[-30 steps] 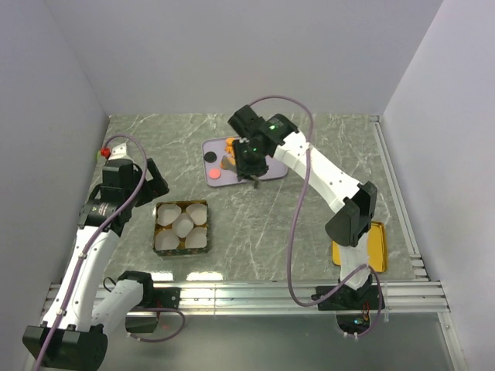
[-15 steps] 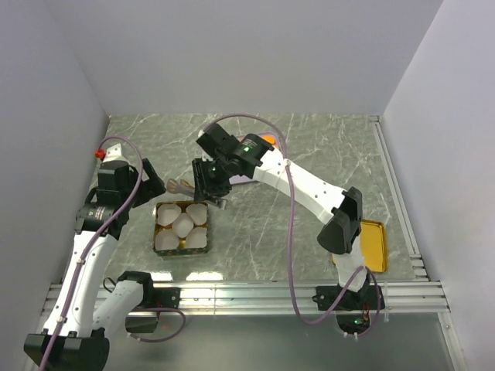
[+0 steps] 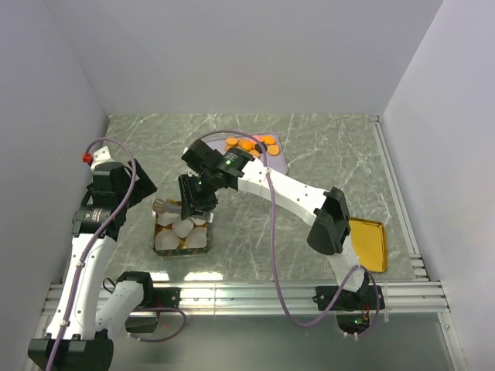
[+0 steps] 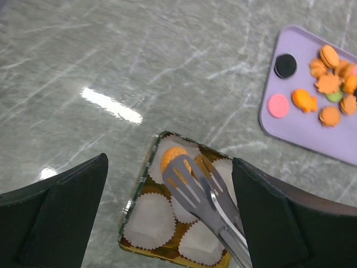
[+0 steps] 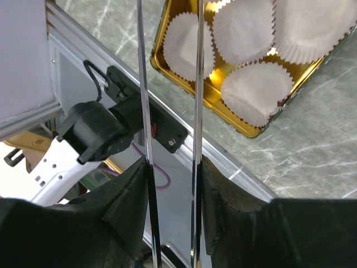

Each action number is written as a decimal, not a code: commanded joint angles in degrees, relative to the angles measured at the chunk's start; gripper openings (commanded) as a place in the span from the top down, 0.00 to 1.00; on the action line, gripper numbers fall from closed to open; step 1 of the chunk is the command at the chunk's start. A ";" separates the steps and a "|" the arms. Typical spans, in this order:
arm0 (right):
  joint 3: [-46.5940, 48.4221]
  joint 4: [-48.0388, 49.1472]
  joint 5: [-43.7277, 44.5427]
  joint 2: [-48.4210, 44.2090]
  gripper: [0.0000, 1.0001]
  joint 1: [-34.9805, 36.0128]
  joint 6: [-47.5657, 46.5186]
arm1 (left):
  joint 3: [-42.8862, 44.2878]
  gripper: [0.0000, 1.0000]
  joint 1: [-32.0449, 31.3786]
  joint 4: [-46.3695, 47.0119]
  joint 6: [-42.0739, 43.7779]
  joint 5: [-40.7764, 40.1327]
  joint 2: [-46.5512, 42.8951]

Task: Pack the cookies

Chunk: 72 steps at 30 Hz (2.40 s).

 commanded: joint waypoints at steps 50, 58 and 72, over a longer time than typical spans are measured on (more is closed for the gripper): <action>0.10 -2.87 7.62 -7.66 0.40 -7.92 -4.43 | 1.06 0.02 4.09 -1.60 -4.29 -8.59 0.57; 0.71 -5.95 9.73 -9.51 0.41 -18.92 -8.30 | 0.71 0.09 4.09 -0.46 -3.23 -5.86 0.04; 8.19 -14.83 19.13 -0.20 0.41 -25.87 -12.78 | 0.54 0.13 4.26 0.42 -2.09 -3.13 0.13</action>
